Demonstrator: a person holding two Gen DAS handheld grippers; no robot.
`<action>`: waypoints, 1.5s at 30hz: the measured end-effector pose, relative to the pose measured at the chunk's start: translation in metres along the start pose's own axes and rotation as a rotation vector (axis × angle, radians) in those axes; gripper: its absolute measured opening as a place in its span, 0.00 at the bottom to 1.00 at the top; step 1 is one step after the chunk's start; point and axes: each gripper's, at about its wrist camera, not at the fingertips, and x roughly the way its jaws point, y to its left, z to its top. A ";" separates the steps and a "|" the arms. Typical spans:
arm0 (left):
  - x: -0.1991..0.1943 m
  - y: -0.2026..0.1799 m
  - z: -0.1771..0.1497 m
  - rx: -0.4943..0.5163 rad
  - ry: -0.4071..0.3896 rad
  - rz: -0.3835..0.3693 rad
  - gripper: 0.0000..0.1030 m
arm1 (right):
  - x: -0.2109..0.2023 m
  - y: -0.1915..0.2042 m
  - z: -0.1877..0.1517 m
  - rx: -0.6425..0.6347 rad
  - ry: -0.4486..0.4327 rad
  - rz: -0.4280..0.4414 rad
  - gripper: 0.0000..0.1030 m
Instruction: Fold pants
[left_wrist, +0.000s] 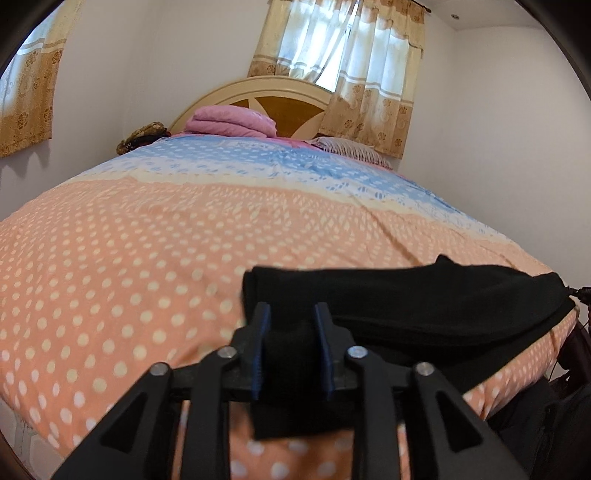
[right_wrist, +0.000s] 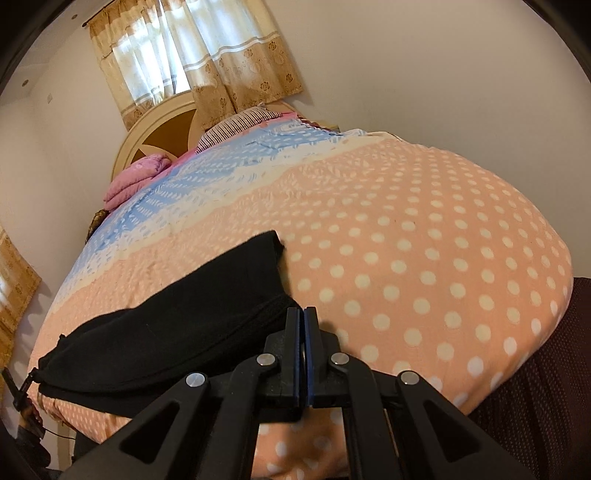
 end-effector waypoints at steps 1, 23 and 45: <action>-0.003 0.002 -0.003 -0.003 -0.002 0.002 0.39 | -0.001 0.000 -0.001 -0.002 0.000 -0.001 0.02; -0.034 -0.007 -0.030 -0.119 0.030 0.029 0.58 | -0.031 0.153 -0.033 -0.350 -0.035 0.117 0.59; -0.014 -0.008 -0.026 -0.155 0.031 0.099 0.59 | 0.061 0.405 -0.179 -1.077 0.118 0.299 0.25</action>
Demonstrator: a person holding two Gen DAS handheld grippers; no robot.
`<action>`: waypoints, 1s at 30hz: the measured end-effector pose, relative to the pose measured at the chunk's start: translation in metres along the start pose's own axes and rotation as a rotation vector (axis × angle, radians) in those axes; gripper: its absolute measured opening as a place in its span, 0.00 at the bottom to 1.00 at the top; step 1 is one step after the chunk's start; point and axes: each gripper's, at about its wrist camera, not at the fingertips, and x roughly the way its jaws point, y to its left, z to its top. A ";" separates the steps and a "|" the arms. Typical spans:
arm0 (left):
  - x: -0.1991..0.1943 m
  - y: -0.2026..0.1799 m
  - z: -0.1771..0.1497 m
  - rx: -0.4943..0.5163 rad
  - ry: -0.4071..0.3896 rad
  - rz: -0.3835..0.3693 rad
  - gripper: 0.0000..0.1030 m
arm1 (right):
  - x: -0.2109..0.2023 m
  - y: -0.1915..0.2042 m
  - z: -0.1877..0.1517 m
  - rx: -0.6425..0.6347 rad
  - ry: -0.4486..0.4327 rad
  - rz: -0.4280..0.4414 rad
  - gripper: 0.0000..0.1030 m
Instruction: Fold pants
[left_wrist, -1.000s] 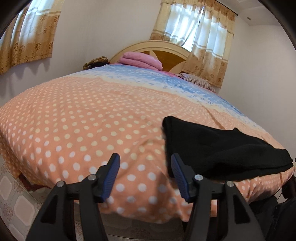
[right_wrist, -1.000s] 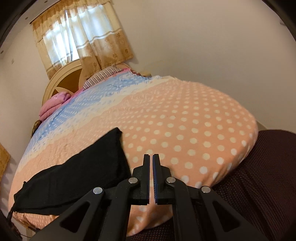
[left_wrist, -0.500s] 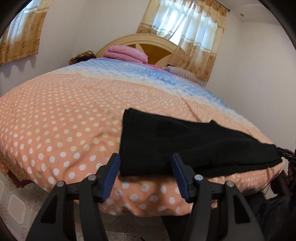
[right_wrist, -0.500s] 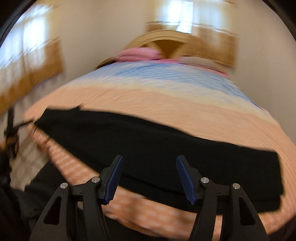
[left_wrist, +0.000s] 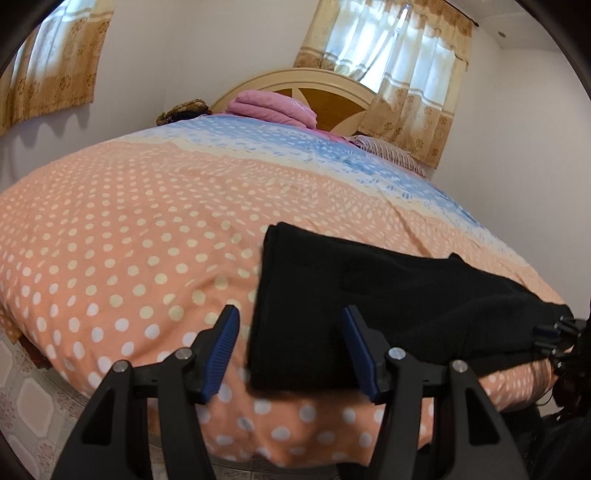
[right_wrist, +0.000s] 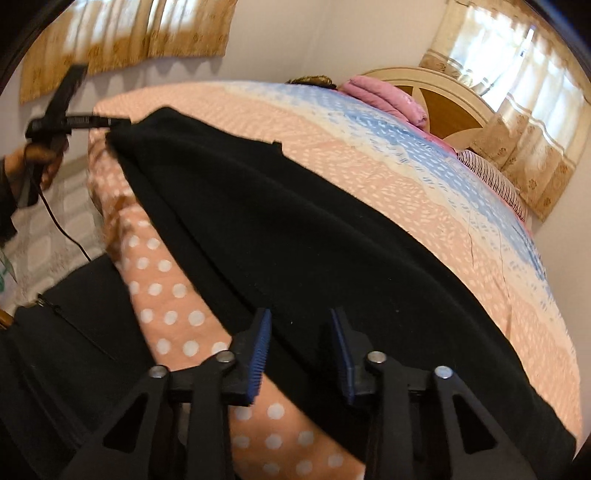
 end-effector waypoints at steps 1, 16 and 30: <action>0.003 0.002 0.000 -0.008 0.004 -0.001 0.59 | 0.000 0.000 0.000 0.002 0.000 0.013 0.18; 0.005 0.014 -0.001 -0.064 0.006 -0.007 0.59 | -0.011 0.009 -0.021 0.016 0.032 0.032 0.03; 0.022 -0.015 0.042 0.068 0.006 0.018 0.59 | -0.031 -0.004 -0.025 0.097 -0.027 0.035 0.40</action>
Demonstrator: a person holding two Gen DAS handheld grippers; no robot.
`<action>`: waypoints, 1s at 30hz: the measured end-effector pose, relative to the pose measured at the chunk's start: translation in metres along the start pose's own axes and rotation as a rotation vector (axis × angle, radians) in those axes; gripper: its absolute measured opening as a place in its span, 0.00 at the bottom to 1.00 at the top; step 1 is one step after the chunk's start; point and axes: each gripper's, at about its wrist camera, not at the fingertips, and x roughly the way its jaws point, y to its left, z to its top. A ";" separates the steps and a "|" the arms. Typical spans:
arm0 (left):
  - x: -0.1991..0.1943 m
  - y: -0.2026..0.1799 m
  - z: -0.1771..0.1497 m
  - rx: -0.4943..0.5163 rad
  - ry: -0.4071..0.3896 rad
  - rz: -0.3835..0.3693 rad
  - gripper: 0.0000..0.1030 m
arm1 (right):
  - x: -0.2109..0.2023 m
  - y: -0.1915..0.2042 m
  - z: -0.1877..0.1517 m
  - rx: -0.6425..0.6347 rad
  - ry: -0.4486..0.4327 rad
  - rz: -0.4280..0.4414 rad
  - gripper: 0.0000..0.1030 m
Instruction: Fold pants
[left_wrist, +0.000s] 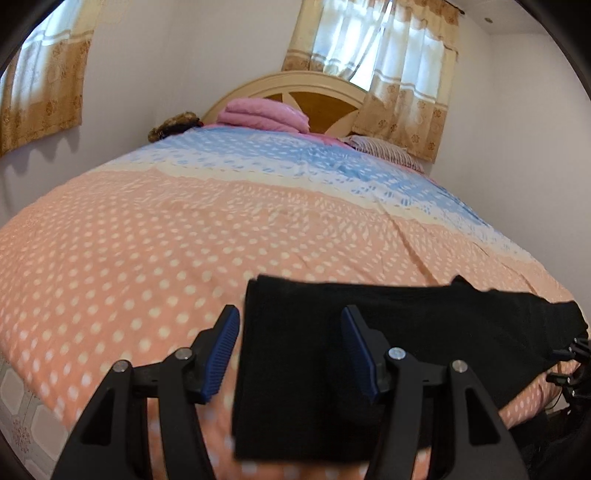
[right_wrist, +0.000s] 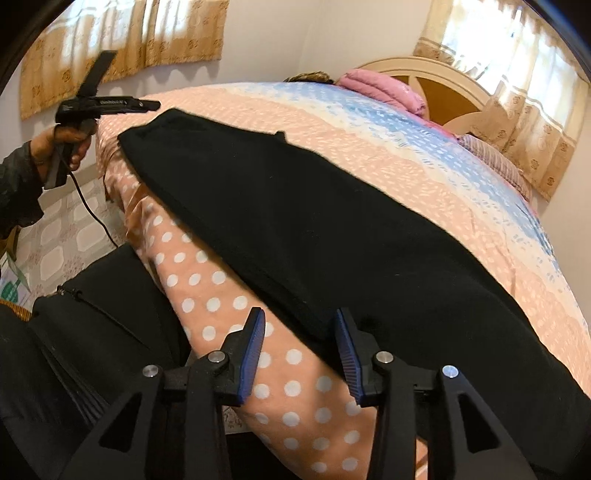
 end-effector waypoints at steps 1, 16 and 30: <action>0.010 0.004 0.005 -0.024 0.026 -0.001 0.59 | -0.001 -0.003 0.001 0.016 -0.008 -0.006 0.40; 0.024 0.009 0.025 -0.108 0.082 -0.055 0.09 | 0.005 -0.022 -0.005 0.204 -0.050 -0.024 0.43; 0.030 0.027 0.015 -0.148 0.061 0.073 0.05 | 0.001 -0.032 -0.019 0.268 -0.045 0.008 0.57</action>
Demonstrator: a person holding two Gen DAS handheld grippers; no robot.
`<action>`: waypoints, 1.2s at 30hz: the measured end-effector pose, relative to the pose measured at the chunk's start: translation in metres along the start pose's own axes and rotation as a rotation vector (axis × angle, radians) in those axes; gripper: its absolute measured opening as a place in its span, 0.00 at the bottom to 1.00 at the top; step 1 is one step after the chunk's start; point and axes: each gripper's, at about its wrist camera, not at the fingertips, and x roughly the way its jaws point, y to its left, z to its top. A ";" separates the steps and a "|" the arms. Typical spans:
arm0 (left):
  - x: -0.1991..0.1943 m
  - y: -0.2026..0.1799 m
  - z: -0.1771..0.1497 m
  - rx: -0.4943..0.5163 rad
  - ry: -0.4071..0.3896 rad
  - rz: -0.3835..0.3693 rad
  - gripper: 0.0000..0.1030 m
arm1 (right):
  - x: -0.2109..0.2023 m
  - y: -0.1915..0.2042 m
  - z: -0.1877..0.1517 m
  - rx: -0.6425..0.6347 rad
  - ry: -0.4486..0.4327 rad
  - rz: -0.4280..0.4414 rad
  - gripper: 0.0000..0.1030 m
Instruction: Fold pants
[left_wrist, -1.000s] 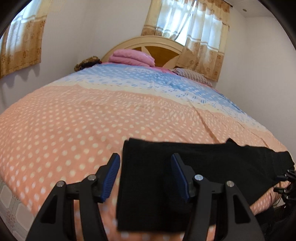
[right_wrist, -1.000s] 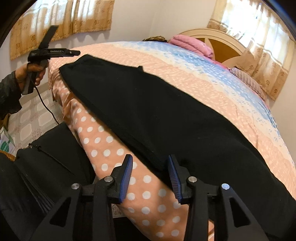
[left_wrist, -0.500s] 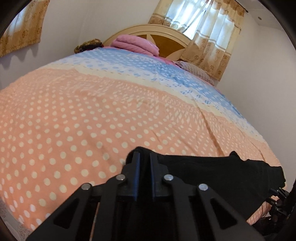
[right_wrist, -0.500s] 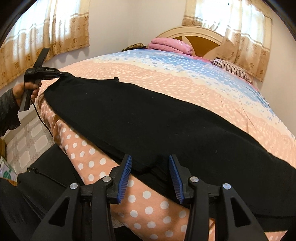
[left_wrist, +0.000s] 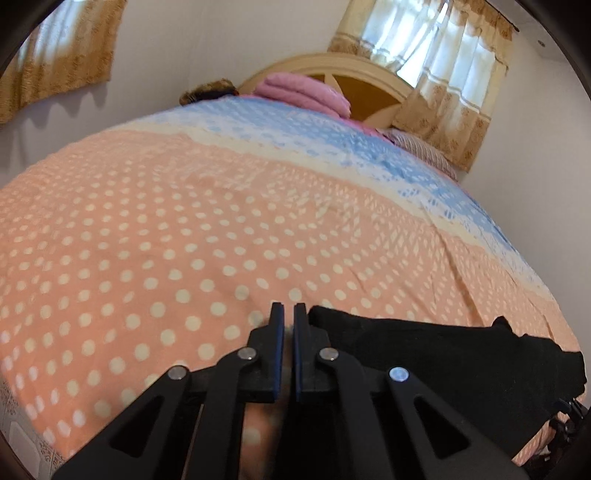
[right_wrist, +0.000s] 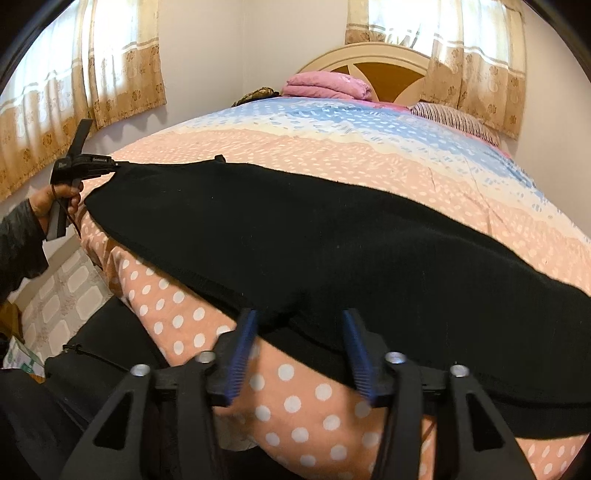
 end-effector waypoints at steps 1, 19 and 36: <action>-0.005 -0.003 0.000 0.001 -0.005 0.000 0.09 | -0.003 -0.001 0.000 -0.004 -0.005 -0.006 0.57; -0.029 -0.238 -0.064 0.445 0.008 -0.365 0.68 | -0.155 -0.206 -0.067 0.654 -0.157 -0.401 0.57; -0.022 -0.347 -0.143 0.712 0.175 -0.597 0.68 | -0.170 -0.284 -0.105 0.926 -0.215 -0.368 0.39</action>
